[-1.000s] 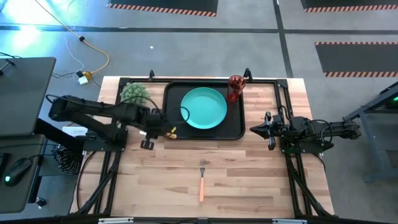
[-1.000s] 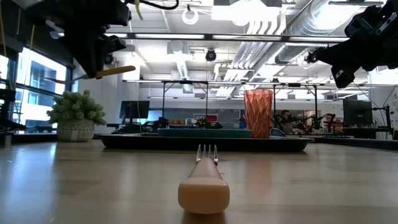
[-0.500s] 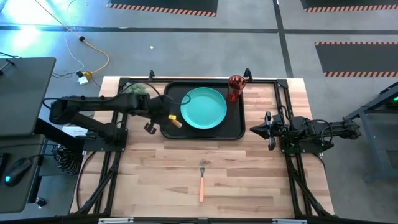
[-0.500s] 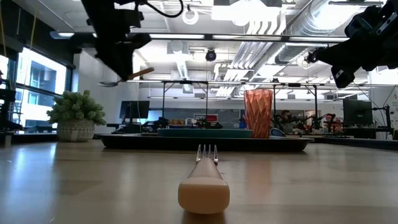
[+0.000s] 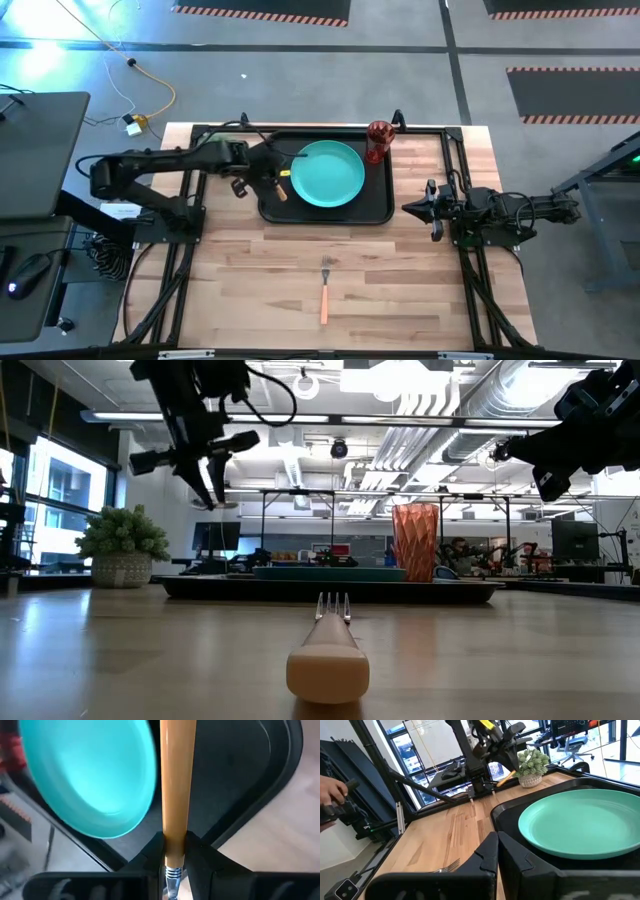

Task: Pick and place plate/cup/fork/spoon on tray
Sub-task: Put the yellow spoon on the black tray to the left of the blue plate

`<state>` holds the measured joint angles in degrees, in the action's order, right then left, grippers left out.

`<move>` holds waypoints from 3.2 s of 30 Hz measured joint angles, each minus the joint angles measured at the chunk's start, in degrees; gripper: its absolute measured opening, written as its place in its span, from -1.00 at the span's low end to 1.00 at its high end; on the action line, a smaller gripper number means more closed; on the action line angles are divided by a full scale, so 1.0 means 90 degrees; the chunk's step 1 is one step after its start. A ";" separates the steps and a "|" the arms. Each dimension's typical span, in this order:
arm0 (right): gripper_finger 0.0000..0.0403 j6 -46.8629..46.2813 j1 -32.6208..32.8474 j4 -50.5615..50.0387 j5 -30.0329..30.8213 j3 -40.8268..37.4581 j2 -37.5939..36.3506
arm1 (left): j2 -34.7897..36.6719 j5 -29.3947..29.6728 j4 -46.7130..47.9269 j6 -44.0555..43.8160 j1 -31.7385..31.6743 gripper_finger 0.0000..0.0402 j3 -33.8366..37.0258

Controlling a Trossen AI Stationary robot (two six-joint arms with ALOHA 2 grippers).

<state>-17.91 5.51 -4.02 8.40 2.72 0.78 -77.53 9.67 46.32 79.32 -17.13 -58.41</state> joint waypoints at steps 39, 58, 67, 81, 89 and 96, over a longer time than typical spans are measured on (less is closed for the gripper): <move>-1.00 0.0000 0.0001 -0.0001 0.0002 0.0000 0.0002 | -0.1337 -0.0317 -0.0735 0.2033 -0.0311 -0.74 0.0014; -1.00 0.0000 -0.0001 -0.0001 0.0002 0.0000 0.0002 | -0.1641 -0.0637 -0.0834 0.1919 -0.0639 -0.74 0.0051; -1.00 0.0000 0.0000 -0.0001 0.0002 0.0000 0.0002 | -0.1816 -0.0641 -0.0770 0.2252 -0.0720 -0.74 0.0049; -1.00 0.0000 0.0000 -0.0001 0.0002 0.0001 0.0002 | -0.1861 -0.0547 -0.0402 0.3513 -0.0894 -0.73 0.0053; -1.00 0.0000 0.0001 -0.0001 0.0000 0.0000 0.0002 | -0.1963 -0.0699 -0.0428 0.3958 -0.0936 -0.72 0.0073; -1.00 0.0000 0.0001 -0.0001 0.0001 0.0001 0.0002 | -0.2304 -0.0854 -0.0671 0.4052 -0.0976 -0.72 0.0075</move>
<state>-17.91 5.51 -4.03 8.41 2.73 0.80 -98.26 1.98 40.28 115.79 -25.91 -57.74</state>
